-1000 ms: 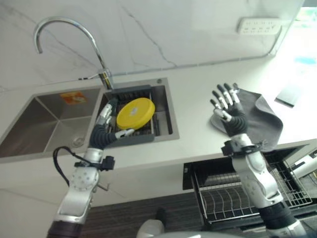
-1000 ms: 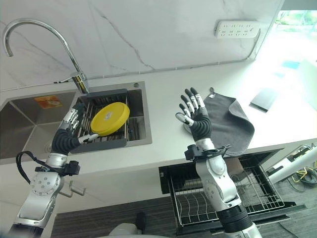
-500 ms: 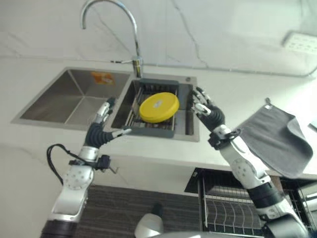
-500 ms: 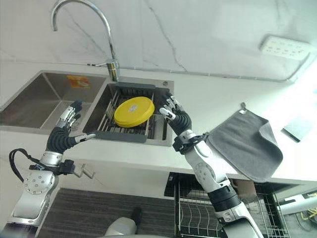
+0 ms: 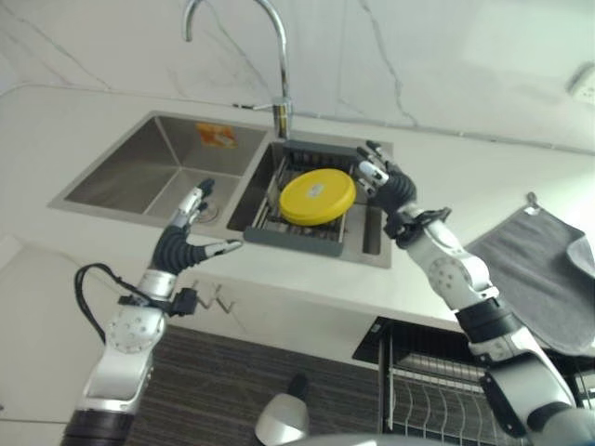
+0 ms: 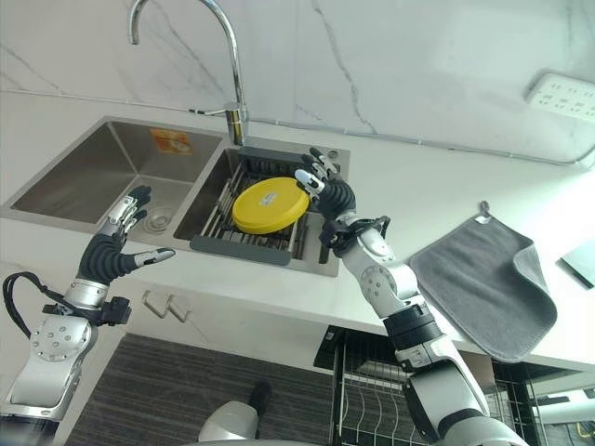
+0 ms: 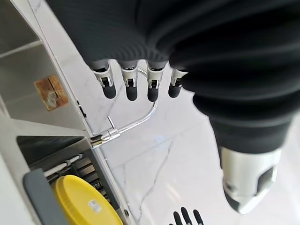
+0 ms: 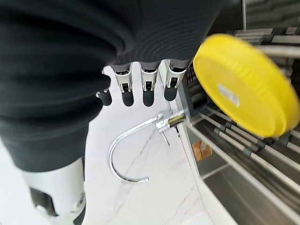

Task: Place the dishes in the dishwasher.

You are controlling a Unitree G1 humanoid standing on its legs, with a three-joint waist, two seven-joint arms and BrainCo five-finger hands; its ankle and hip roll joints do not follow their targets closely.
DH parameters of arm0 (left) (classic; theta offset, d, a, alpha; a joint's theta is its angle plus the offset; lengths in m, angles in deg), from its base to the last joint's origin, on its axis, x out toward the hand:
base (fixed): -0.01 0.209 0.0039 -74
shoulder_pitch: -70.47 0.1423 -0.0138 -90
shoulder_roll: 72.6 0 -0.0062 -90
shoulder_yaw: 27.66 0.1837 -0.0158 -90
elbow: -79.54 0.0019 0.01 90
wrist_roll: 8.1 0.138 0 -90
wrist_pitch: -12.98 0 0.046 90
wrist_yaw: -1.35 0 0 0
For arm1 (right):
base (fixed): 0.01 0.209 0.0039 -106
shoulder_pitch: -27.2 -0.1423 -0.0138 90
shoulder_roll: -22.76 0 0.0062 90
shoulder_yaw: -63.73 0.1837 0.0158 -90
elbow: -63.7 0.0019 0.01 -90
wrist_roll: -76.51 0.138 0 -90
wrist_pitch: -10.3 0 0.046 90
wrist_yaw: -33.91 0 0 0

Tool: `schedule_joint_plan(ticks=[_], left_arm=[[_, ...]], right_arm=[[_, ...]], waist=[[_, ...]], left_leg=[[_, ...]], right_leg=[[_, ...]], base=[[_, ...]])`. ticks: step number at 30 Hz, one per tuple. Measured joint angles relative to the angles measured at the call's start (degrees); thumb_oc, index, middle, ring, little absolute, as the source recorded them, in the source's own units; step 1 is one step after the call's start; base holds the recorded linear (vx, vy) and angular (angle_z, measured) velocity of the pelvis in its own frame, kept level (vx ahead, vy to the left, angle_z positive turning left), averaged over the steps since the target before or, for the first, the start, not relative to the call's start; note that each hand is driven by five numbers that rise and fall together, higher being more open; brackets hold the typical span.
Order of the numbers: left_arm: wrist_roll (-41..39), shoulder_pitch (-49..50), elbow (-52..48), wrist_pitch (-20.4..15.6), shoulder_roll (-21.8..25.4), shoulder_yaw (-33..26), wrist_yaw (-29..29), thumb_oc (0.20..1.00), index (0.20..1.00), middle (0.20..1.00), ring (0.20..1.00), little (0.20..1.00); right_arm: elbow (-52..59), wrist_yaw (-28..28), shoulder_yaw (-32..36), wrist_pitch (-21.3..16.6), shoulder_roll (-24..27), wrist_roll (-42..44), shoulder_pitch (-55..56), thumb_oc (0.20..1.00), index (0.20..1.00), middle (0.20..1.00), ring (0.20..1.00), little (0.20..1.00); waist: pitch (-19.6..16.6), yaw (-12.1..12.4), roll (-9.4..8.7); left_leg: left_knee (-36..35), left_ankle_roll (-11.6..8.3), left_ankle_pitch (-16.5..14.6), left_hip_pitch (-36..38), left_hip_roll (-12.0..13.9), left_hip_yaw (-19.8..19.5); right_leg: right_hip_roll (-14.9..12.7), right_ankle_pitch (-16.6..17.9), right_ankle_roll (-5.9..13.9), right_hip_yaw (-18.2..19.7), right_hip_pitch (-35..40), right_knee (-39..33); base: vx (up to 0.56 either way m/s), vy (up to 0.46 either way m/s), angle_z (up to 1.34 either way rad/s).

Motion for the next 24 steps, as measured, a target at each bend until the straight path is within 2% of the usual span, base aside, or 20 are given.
schedule_joint_plan(ticks=[8, 15, 24], left_arm=[[-2.11, -0.41, 0.5, -0.79, 2.69, 0.0, -1.79, 1.0, 1.0, 1.0, 1.0, 1.0], [-2.3, -0.52, 0.5, -1.19, 2.83, 0.03, -3.21, 1.0, 1.0, 1.0, 1.0, 1.0], [-4.38, -0.52, 0.54, -1.36, 4.12, 0.11, -4.4, 1.0, 1.0, 1.0, 1.0, 1.0]], right_arm=[[-5.67, -2.79, 2.46, -0.17, 0.32, 0.01, -5.06, 1.0, 1.0, 1.0, 1.0, 1.0], [-9.38, -3.71, 2.63, -0.45, 0.62, 0.0, -5.44, 1.0, 1.0, 1.0, 1.0, 1.0], [-12.84, -5.28, 4.83, -3.08, 1.71, -0.03, -5.44, 1.0, 1.0, 1.0, 1.0, 1.0]], waist=[[1.32, 1.35, -0.23], [1.57, 1.64, 0.16], [2.41, 2.33, 1.07]], left_leg=[[0.01, -0.03, 0.04, -0.03, -0.53, -1.53], [0.01, -0.03, 0.04, -0.06, -0.64, -2.03], [0.01, 0.18, 0.19, -0.18, -0.81, -2.53]], right_leg=[[-0.13, -0.31, -0.07, -1.06, 0.65, 0.0], [-0.1, -0.4, -0.04, -1.46, 0.86, 0.0], [-0.1, -0.56, -0.26, -1.67, 0.94, 0.0]], base=[[0.04, 0.006, 0.08], [0.02, 0.014, 0.02], [0.04, 0.012, 0.02]])
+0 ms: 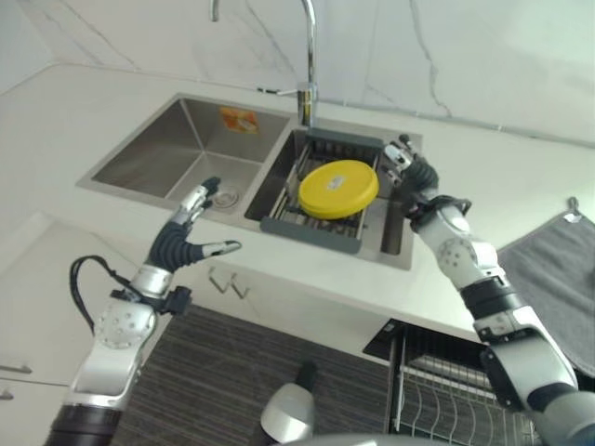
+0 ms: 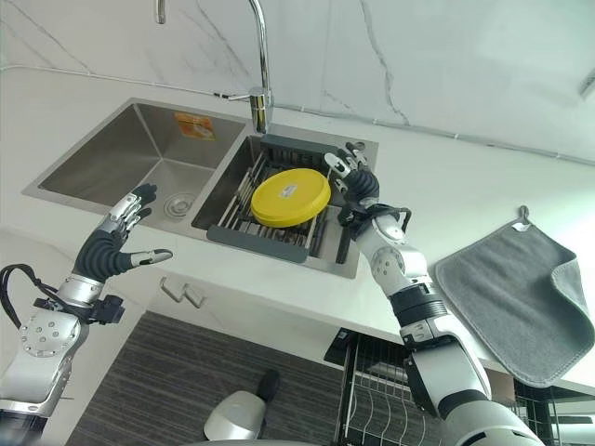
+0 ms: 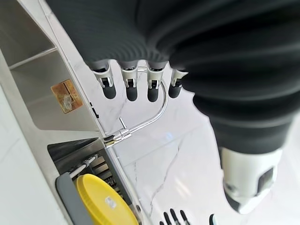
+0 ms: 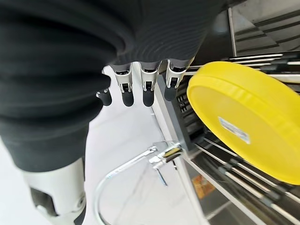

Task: Place the dishes in the dishwasher.

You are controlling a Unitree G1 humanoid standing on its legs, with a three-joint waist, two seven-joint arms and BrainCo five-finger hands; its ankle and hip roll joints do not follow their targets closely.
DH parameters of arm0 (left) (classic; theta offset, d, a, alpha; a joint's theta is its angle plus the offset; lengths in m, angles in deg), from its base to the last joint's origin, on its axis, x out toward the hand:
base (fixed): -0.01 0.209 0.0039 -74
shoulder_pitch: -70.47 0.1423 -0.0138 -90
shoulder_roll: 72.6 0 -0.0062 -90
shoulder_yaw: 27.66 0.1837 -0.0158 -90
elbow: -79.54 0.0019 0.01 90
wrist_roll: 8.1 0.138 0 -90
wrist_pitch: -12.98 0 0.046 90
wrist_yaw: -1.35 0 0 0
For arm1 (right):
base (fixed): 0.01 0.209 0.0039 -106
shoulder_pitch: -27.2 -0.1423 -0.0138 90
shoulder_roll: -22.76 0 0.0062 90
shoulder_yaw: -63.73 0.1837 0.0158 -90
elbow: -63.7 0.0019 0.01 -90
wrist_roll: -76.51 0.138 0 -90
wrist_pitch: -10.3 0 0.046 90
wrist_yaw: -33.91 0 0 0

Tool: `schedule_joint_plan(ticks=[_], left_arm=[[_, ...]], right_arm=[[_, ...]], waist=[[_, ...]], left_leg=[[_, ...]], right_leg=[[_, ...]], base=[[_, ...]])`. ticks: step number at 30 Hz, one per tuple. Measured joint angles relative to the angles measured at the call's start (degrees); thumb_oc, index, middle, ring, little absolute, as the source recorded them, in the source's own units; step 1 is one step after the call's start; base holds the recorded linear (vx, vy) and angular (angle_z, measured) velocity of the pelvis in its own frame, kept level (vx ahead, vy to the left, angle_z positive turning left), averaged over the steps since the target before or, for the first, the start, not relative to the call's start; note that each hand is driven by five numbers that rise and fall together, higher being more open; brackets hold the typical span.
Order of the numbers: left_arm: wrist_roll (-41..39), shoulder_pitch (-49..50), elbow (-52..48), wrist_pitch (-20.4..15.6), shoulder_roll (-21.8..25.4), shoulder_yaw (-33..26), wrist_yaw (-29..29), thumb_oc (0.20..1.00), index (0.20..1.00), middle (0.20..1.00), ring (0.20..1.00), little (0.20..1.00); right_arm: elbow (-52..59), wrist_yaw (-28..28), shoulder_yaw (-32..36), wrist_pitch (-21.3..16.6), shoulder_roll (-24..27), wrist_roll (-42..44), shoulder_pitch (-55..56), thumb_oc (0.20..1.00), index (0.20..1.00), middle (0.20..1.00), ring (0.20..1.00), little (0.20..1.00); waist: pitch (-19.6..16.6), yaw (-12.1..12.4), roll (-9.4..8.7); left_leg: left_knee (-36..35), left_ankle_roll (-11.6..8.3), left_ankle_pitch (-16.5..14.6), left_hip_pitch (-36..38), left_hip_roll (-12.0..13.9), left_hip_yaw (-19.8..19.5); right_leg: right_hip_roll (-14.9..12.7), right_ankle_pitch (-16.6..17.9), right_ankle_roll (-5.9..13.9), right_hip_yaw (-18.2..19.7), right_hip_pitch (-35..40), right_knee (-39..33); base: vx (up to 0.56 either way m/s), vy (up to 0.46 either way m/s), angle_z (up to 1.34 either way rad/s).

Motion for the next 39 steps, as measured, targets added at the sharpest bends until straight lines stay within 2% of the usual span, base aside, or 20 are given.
schedule_joint_plan(ticks=[22, 39], left_arm=[[0.0, -0.64, 0.1, -0.59, 2.04, 1.55, -0.44, 1.0, 1.0, 1.0, 1.0, 1.0], [-0.02, -2.69, 0.39, -1.06, 2.76, 2.64, 1.34, 1.0, 1.0, 1.0, 1.0, 1.0]], right_arm=[[-6.77, -0.29, 0.29, -2.3, 0.03, 0.04, 0.01, 1.0, 1.0, 1.0, 1.0, 1.0], [-8.82, 2.24, 0.0, -2.34, -0.03, -0.02, -2.72, 1.0, 1.0, 1.0, 1.0, 1.0]], waist=[[1.69, 0.01, 1.39], [4.62, 0.02, 1.33]], left_leg=[[1.36, 0.08, 0.09, -2.89, -0.12, -0.57], [2.17, 0.06, 0.07, -4.79, -0.45, -1.7]], right_leg=[[0.0, 0.12, 0.14, -0.39, -1.98, 0.02], [0.0, 0.11, 0.09, -1.47, -2.89, 0.03]], base=[[0.0, 0.003, 0.0], [-0.01, 0.005, 0.03]])
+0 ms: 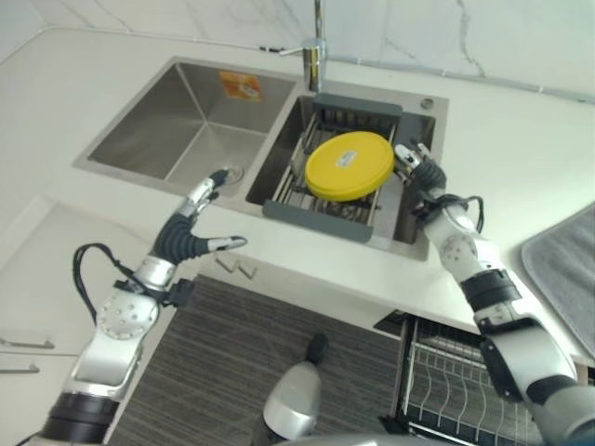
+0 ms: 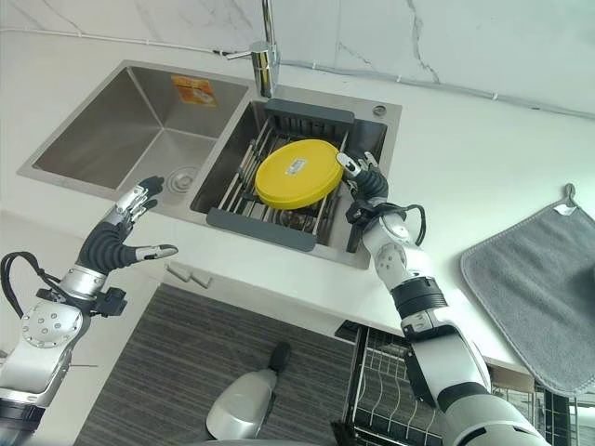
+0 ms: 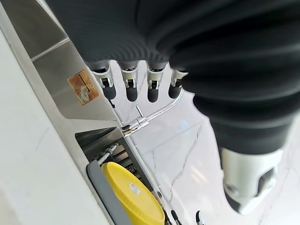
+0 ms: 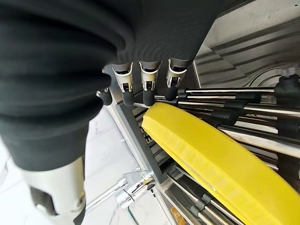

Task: Place the dishes in the dishwasher.

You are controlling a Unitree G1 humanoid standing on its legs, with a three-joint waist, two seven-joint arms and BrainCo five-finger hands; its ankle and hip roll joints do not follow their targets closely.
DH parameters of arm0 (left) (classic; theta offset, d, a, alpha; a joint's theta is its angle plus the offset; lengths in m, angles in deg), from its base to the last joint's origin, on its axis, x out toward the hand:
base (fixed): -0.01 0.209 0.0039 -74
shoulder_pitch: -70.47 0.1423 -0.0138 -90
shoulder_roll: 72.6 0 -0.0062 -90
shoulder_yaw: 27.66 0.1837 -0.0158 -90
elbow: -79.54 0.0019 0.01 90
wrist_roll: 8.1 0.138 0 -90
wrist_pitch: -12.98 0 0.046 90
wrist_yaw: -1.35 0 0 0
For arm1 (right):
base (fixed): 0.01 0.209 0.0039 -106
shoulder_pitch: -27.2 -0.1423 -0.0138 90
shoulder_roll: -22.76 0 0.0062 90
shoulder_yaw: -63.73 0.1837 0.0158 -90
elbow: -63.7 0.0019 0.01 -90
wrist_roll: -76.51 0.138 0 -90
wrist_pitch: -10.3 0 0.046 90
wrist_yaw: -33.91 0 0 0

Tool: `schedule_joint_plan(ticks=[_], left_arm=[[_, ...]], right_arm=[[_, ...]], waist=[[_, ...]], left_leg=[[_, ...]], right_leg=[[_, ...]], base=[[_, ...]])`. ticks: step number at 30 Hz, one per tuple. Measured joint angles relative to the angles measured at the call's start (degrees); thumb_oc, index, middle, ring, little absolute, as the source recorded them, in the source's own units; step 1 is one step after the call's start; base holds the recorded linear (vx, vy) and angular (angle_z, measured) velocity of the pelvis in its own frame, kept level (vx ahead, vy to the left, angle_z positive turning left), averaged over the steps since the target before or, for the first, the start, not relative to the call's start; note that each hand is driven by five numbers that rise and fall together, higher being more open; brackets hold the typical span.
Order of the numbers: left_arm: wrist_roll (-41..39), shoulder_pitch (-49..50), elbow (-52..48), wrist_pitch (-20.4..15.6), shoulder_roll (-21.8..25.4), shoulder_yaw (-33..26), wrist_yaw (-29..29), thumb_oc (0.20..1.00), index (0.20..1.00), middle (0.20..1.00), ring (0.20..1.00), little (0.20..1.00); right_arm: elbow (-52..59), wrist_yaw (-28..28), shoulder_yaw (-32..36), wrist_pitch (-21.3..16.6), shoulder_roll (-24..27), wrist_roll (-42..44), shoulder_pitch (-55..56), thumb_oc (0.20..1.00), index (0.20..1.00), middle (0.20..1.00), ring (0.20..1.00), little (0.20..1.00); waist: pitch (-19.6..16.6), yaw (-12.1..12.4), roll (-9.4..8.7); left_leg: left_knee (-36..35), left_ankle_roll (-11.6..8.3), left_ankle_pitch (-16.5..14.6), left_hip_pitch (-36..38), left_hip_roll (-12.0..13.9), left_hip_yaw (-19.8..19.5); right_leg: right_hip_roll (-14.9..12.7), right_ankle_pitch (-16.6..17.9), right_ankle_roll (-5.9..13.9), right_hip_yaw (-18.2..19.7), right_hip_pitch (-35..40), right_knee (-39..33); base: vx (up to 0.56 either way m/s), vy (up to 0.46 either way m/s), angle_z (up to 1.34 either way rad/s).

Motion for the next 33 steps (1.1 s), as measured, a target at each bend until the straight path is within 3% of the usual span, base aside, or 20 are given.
schedule_joint_plan(ticks=[33], left_arm=[[-0.01, -0.04, -0.01, -0.02, 0.92, 1.89, 0.21, 1.0, 1.0, 1.0, 1.0, 1.0]], right_arm=[[-0.28, 0.12, 0.13, 0.3, 0.36, 2.28, -0.46, 1.0, 1.0, 1.0, 1.0, 1.0]], waist=[[0.66, -0.12, -0.09]], left_leg=[[0.02, -0.05, -0.04, -0.26, -0.14, -0.09]], right_leg=[[-0.62, -0.33, -0.5, 0.09, -0.58, 0.99]], base=[[0.0, 0.0, 0.0]])
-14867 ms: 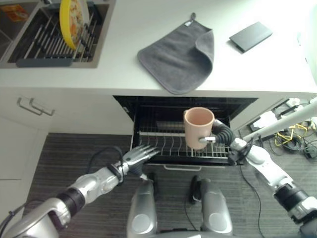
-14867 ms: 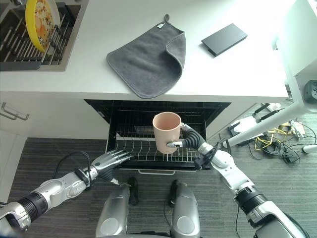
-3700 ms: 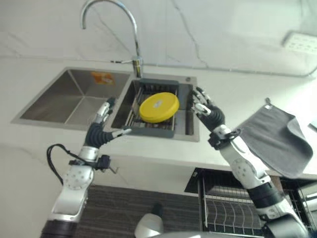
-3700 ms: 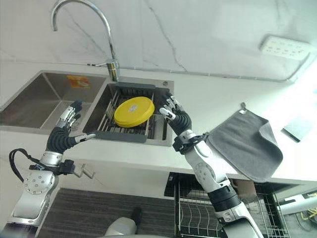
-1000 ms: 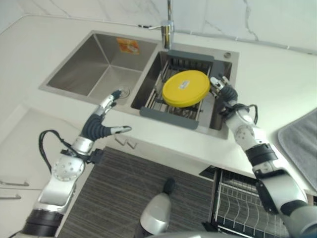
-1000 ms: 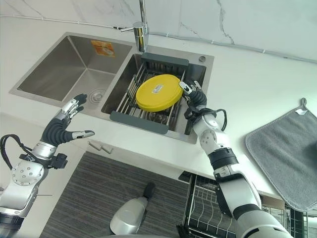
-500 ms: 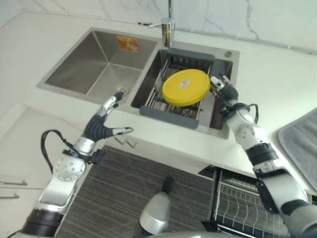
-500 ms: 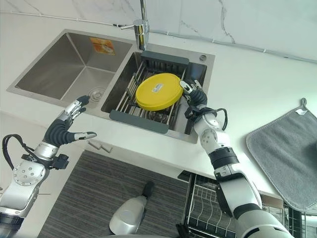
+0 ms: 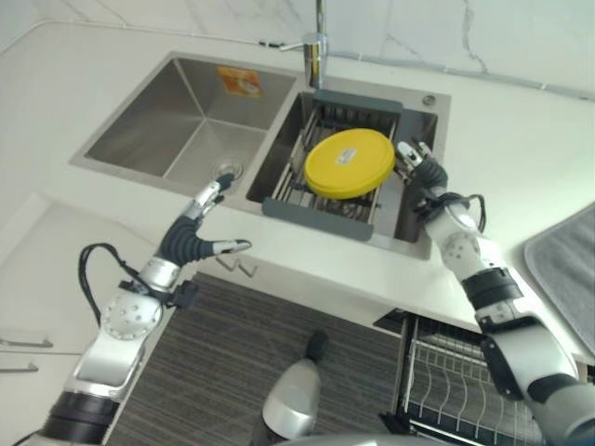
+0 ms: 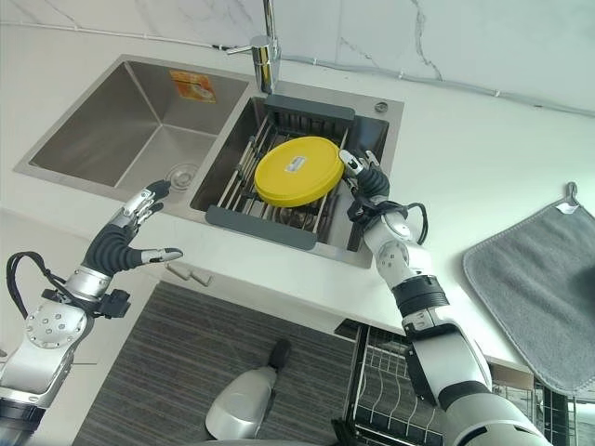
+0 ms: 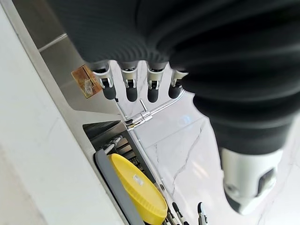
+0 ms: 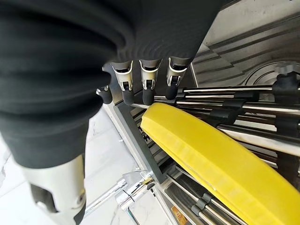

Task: Place the dishes in the dishwasher.

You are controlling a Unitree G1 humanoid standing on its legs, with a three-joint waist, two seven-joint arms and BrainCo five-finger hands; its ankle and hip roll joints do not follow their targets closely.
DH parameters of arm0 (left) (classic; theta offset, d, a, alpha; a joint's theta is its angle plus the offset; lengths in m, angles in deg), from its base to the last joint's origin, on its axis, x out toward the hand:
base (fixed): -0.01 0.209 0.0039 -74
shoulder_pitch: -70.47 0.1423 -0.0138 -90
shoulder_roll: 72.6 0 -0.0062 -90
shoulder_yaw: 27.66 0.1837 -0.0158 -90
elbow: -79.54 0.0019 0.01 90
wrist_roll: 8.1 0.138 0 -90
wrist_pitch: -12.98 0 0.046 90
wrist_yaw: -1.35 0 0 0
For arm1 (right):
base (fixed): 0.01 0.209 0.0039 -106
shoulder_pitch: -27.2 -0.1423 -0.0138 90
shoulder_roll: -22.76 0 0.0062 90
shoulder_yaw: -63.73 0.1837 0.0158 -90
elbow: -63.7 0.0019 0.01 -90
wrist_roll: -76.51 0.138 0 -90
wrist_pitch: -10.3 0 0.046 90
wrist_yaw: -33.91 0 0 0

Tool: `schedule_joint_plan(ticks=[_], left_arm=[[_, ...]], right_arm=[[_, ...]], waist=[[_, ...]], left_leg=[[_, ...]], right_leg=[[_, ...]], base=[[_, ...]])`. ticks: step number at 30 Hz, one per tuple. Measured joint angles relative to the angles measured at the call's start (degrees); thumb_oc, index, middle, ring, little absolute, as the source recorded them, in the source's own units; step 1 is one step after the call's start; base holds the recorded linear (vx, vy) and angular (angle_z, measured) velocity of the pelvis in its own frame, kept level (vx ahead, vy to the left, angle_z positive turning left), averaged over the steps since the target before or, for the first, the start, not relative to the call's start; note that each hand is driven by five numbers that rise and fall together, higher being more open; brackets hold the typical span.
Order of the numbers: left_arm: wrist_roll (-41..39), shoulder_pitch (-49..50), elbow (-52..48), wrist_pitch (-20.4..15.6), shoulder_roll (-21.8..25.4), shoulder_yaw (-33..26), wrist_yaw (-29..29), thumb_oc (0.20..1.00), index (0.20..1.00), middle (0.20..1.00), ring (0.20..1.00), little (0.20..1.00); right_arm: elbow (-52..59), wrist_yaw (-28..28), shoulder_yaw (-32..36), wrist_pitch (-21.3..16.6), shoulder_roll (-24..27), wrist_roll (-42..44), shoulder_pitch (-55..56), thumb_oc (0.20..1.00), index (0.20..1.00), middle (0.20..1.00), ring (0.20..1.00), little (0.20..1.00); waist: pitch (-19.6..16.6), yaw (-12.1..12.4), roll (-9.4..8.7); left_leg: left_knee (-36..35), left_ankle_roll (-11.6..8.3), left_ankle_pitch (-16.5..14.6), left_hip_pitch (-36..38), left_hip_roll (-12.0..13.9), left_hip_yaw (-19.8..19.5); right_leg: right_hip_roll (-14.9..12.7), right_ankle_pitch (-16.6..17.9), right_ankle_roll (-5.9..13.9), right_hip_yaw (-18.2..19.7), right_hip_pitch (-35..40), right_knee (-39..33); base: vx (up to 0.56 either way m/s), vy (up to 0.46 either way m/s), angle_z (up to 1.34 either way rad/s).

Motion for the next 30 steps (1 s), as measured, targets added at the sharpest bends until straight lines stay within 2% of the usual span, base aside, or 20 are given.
schedule_joint_plan(ticks=[19, 30], left_arm=[[-0.14, -0.09, 0.02, 0.0, 0.64, 0.05, 0.87, 1.0, 1.0, 1.0, 1.0, 1.0], [-0.15, -0.09, 0.01, 0.0, 0.79, 0.05, 0.87, 1.0, 1.0, 1.0, 1.0, 1.0]], right_arm=[[-2.15, 1.18, -0.2, 1.31, 0.38, 0.01, -2.45, 1.0, 1.0, 1.0, 1.0, 1.0], [-2.3, 1.21, -0.22, 1.31, 0.44, 0.02, -2.57, 1.0, 1.0, 1.0, 1.0, 1.0]], waist=[[0.65, 0.03, 1.14], [0.69, 0.04, 1.21]], left_leg=[[0.54, 0.13, -0.09, -1.14, -0.34, -0.2], [0.56, 0.1, -0.11, -1.16, -0.3, -0.25]], right_leg=[[-0.41, -0.08, -0.12, -0.07, -0.94, 0.54], [-0.42, -0.1, -0.13, -0.07, -0.95, 0.56]], base=[[0.0, 0.0, 0.0], [0.0, 0.0, 0.0]])
